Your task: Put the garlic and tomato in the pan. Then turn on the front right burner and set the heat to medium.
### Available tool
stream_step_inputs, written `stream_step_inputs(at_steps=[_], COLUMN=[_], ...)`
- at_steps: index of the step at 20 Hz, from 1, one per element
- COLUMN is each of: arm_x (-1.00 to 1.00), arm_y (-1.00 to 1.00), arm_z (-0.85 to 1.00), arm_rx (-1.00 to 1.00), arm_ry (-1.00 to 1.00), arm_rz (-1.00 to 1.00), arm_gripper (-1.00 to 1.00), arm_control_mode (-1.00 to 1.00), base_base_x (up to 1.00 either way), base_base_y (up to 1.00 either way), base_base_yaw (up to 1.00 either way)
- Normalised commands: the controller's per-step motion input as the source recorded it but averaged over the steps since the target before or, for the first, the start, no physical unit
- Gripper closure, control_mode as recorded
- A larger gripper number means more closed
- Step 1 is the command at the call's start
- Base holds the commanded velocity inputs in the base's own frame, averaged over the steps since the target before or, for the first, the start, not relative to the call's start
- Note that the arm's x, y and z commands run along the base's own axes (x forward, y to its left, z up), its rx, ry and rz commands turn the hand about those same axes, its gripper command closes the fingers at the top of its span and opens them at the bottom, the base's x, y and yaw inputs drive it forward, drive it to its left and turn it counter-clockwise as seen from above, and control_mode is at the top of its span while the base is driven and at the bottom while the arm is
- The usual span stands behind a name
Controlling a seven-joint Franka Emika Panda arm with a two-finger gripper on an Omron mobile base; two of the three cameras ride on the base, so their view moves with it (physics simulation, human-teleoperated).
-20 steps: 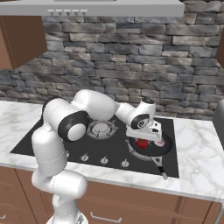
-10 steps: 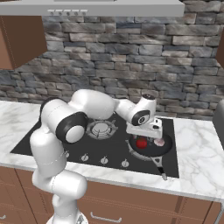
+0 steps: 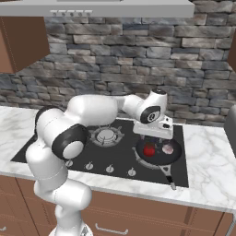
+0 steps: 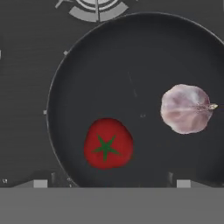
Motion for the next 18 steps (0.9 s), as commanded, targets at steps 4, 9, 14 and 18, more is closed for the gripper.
stream_step_inputs(at_steps=[4, 9, 14, 18], arm_x=[-0.79, -0.55, -0.16, -0.07], arm_y=[0.1, 0.26, 0.64, 0.32], arm_z=[0.01, 0.19, 0.2, -0.22], arm_rx=[0.0, 0.0, 0.0, 0.03], arm_ry=[0.0, 0.07, 0.11, 0.0], arm_rz=[-0.02, -0.04, -0.09, 0.0], arm_gripper=[-1.0, -1.0, -1.0, -1.0], arm_control_mode=[-1.0, -1.0, -1.0, -1.0], base_base_x=[0.0, 0.0, 0.0, 0.0], base_base_y=[0.0, 0.0, 0.0, 0.0], base_base_yaw=[0.0, 0.0, 0.0, 0.0])
